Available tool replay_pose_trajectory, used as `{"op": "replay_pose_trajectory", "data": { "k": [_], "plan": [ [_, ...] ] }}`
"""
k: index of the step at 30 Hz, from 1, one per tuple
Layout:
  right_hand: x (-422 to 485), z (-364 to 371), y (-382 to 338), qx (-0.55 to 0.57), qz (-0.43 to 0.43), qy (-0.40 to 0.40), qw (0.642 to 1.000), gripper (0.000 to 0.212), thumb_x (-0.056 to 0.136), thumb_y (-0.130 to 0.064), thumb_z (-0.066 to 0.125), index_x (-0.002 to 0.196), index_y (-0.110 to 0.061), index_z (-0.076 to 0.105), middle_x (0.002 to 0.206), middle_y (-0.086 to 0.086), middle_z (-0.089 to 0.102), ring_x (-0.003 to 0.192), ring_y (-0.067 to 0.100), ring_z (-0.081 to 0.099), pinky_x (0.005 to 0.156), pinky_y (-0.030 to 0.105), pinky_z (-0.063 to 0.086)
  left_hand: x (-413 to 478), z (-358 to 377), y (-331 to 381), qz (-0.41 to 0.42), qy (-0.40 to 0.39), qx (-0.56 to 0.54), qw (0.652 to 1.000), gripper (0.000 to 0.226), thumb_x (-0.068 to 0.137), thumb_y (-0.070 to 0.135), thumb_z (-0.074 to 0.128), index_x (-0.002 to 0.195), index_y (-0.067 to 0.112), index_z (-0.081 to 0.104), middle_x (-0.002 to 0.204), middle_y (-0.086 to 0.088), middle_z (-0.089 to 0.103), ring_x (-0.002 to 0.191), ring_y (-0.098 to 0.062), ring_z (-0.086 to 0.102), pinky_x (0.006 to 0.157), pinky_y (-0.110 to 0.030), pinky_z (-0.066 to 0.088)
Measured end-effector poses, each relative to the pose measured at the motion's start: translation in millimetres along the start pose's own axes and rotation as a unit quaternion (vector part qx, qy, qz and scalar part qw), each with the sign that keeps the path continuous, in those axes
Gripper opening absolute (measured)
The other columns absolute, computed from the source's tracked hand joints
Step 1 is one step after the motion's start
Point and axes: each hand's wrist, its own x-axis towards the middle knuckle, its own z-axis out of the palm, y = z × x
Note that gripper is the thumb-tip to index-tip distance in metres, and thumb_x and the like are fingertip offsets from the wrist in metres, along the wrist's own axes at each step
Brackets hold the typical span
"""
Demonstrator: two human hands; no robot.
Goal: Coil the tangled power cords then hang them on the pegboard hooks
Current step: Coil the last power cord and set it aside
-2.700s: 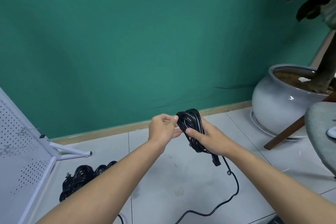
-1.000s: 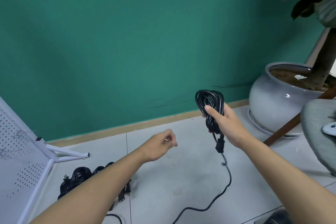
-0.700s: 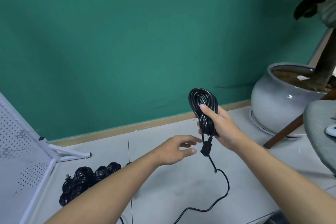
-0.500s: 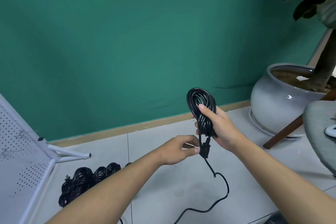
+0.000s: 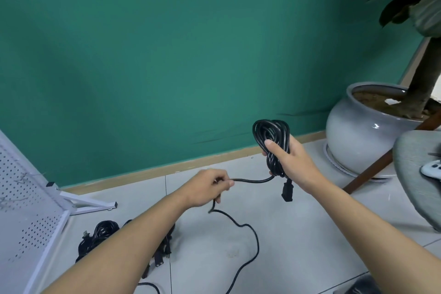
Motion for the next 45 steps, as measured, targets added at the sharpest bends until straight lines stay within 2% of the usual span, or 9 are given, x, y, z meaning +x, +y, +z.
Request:
{"op": "replay_pose_trajectory", "data": {
  "k": [5,8,15,20,25,30,37,41,45],
  "plan": [
    [0,14,8,-0.166,-0.009,-0.098,0.981,0.021,0.097,-0.045,0.065,0.114,-0.032,0.062,0.097,-0.006,0.074,0.098,0.013,0.07,0.096,0.041,0.054,2,-19,27,0.194,0.186,0.152,0.951,0.016,0.095,0.034,0.072,0.091,0.019,0.07,0.078,0.012,0.053,0.068,-0.006,0.048,0.066,-0.021,0.038],
    [-4,23,9,-0.179,0.009,-0.184,0.966,0.027,0.097,-0.051,0.064,0.119,-0.036,0.062,0.107,-0.01,0.073,0.106,0.011,0.067,0.103,0.041,0.052,-4,-28,41,0.212,0.241,0.144,0.936,0.023,0.087,0.032,0.081,0.093,0.015,0.066,0.076,0.017,0.052,0.067,-0.001,0.048,0.063,-0.012,0.034],
    [-10,36,3,-0.163,0.024,-0.236,0.958,0.024,0.088,-0.053,0.069,0.103,-0.037,0.061,0.095,-0.006,0.069,0.087,0.01,0.063,0.089,0.039,0.053,-8,-30,45,0.211,0.269,0.116,0.933,0.033,0.079,0.028,0.088,0.084,0.014,0.059,0.075,0.015,0.049,0.066,0.0,0.045,0.061,-0.013,0.032],
    [-10,38,1,-0.187,0.001,-0.205,0.961,0.007,0.093,-0.029,0.063,0.097,-0.033,0.059,0.088,-0.006,0.072,0.082,0.012,0.065,0.083,0.037,0.053,-6,-31,46,0.222,0.255,0.097,0.936,0.027,0.083,0.027,0.086,0.085,0.015,0.062,0.082,0.009,0.053,0.069,-0.007,0.049,0.065,-0.011,0.036],
    [-8,31,1,-0.162,0.033,-0.167,0.972,0.009,0.096,-0.017,0.059,0.1,-0.023,0.064,0.083,-0.003,0.075,0.075,0.007,0.066,0.079,0.034,0.054,-7,-35,25,0.147,0.213,0.051,0.965,0.013,0.091,0.024,0.079,0.096,0.021,0.067,0.088,0.011,0.068,0.088,-0.009,0.065,0.081,-0.024,0.051],
    [-12,23,-1,-0.119,0.068,-0.186,0.973,0.007,0.099,-0.015,0.057,0.101,-0.016,0.064,0.085,0.001,0.074,0.07,0.007,0.062,0.07,0.03,0.048,-11,-33,13,0.093,0.141,0.053,0.984,0.008,0.096,0.023,0.073,0.095,0.015,0.073,0.087,0.009,0.073,0.083,-0.006,0.067,0.077,-0.02,0.05],
    [-10,23,-2,-0.154,0.069,-0.204,0.964,0.005,0.101,-0.018,0.057,0.103,-0.015,0.061,0.085,-0.001,0.071,0.071,0.007,0.062,0.068,0.025,0.048,-8,-27,34,0.187,0.279,0.114,0.935,0.007,0.101,0.023,0.064,0.099,0.017,0.067,0.086,0.009,0.059,0.078,-0.012,0.057,0.072,-0.028,0.049],
    [-10,20,2,-0.191,0.082,-0.224,0.952,0.006,0.101,-0.021,0.058,0.104,-0.016,0.061,0.085,-0.003,0.072,0.074,0.007,0.065,0.07,0.024,0.049,-8,-28,42,0.227,0.275,0.137,0.924,0.009,0.102,0.025,0.065,0.099,0.017,0.066,0.085,0.013,0.047,0.072,-0.014,0.051,0.068,-0.029,0.046],
    [-14,22,1,-0.183,0.09,-0.262,0.943,0.006,0.102,-0.019,0.058,0.102,-0.014,0.062,0.083,-0.004,0.069,0.073,0.007,0.063,0.068,0.02,0.049,-7,-30,39,0.22,0.272,0.11,0.93,0.008,0.098,0.024,0.07,0.095,0.016,0.071,0.081,0.011,0.055,0.069,-0.016,0.052,0.068,-0.032,0.047]
  ]
}}
